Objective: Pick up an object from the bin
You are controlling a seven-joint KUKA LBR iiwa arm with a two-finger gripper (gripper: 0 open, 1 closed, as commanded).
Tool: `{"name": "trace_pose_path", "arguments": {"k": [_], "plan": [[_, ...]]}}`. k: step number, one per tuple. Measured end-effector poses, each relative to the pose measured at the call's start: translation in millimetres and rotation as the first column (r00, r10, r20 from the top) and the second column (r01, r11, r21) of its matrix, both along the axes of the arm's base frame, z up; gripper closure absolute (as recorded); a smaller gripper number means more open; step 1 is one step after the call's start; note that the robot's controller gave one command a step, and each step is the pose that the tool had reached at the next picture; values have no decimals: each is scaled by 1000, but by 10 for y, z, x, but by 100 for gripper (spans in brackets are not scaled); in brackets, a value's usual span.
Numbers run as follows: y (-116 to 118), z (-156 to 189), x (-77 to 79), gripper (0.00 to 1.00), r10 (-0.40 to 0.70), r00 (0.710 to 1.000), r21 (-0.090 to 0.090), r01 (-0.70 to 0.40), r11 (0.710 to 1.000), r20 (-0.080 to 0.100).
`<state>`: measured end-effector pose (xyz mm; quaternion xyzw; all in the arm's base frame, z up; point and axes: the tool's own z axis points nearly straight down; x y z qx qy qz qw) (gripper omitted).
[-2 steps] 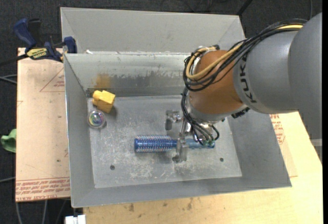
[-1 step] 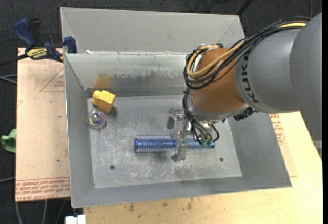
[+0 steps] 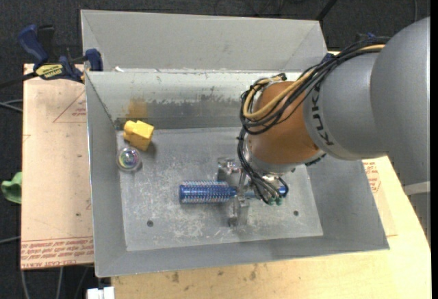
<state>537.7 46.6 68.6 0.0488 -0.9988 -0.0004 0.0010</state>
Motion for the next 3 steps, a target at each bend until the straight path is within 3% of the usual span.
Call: {"name": "trace_pose_path", "arguments": {"k": [1, 2, 3], "plan": [[6, -1, 3, 0, -1, 1000, 1, 1, 1000, 2], [3, 6, 7, 100, -1, 1000, 0, 1, 1000, 3], [9, 1340, 26, 100, -1, 1000, 0, 1, 1000, 12]]}}
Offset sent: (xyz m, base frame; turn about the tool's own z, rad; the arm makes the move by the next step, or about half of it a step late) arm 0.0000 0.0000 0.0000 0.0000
